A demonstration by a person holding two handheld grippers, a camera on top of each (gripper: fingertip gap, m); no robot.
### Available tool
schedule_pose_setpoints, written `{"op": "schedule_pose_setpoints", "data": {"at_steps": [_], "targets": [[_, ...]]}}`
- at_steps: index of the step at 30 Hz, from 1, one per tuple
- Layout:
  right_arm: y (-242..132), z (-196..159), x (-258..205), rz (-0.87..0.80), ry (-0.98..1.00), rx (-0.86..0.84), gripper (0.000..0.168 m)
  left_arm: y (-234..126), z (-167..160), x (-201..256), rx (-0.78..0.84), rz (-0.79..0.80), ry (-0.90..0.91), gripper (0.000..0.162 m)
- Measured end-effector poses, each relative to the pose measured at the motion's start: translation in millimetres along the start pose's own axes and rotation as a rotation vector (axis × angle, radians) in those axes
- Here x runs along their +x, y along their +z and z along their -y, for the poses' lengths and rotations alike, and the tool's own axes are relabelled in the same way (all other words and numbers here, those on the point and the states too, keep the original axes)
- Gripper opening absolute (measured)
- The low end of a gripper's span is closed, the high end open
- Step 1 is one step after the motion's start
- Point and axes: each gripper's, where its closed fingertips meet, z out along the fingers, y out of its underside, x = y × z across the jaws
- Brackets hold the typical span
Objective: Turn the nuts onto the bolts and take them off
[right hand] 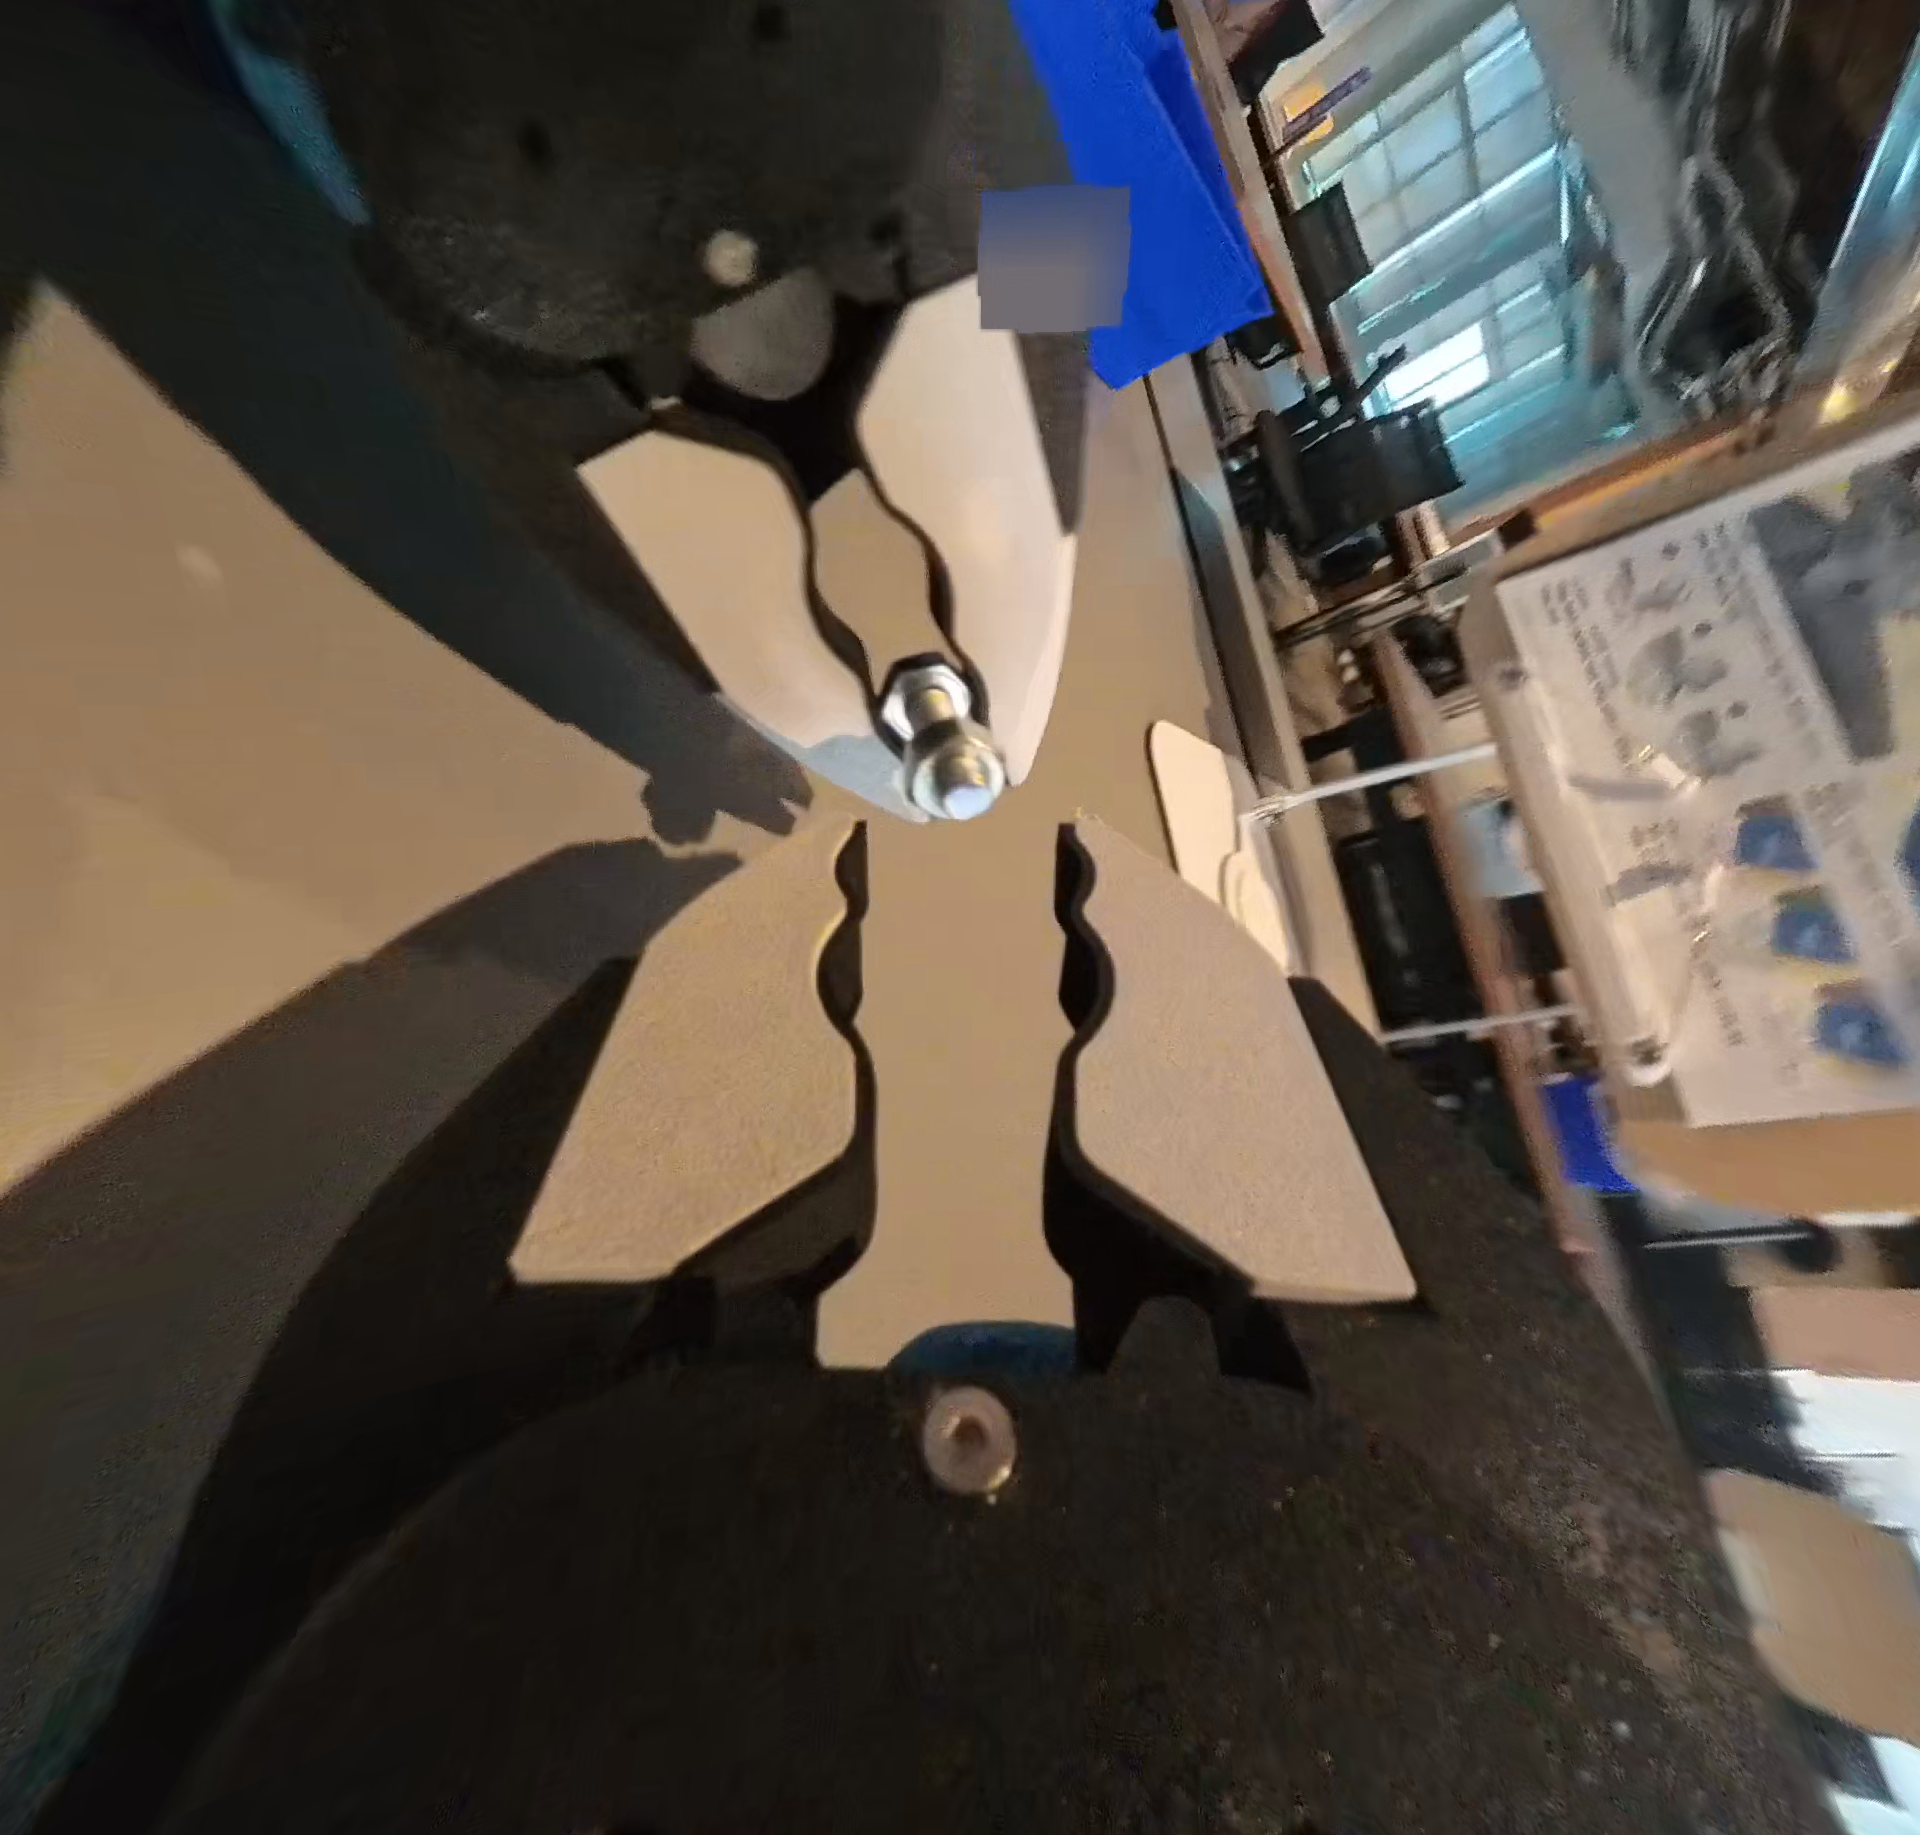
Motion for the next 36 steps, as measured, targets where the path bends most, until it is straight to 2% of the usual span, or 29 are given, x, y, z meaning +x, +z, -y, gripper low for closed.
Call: {"op": "schedule_pose_setpoints", "data": {"at_steps": [6,10,14,17,20,22,25,29,31,36], "targets": [[5.0,4.3,-4.4,-0.038,-0.107,-0.018,0.026,-0.2,4.7,4.5,0.019,-0.014,0.031,0.016],[6.3,6.2,-6.1,-0.010,-0.029,-0.019,0.018,0.1,3.5,2.7,0.001,0.008,0.063,0.016],[8.9,7.5,-4.0,0.054,0.223,-0.039,0.018,-0.3,0.4,-4.2,-0.033,0.062,0.107,0.016],[11.4,7.0,-5.4,0.156,0.560,-0.060,0.018,-0.2,-2.6,-7.0,-0.063,0.089,0.144,0.016],[9.1,12.1,-4.6,0.273,0.904,0.017,0.017,-0.9,-1.3,-8.5,-0.050,0.093,0.124,0.016],[6.1,16.8,0.9,0.322,0.999,0.113,0.021,-0.9,-0.7,-8.3,-0.038,0.082,0.094,0.016],[1.5,15.6,10.5,0.279,0.892,0.169,0.035,-0.3,-2.2,-6.8,-0.028,0.056,0.042,0.016],[-3.0,7.8,13.0,0.135,0.509,0.100,0.036,-1.8,2.4,-5.8,0.025,0.014,-0.052,0.016],[-4.4,11.1,10.4,0.107,0.388,0.091,0.036,-2.9,6.1,-3.5,0.055,-0.022,-0.109,0.016],[-8.8,25.9,8.9,0.121,0.371,0.162,0.034,-8.0,13.5,-3.3,0.127,-0.088,-0.241,0.016]]}}
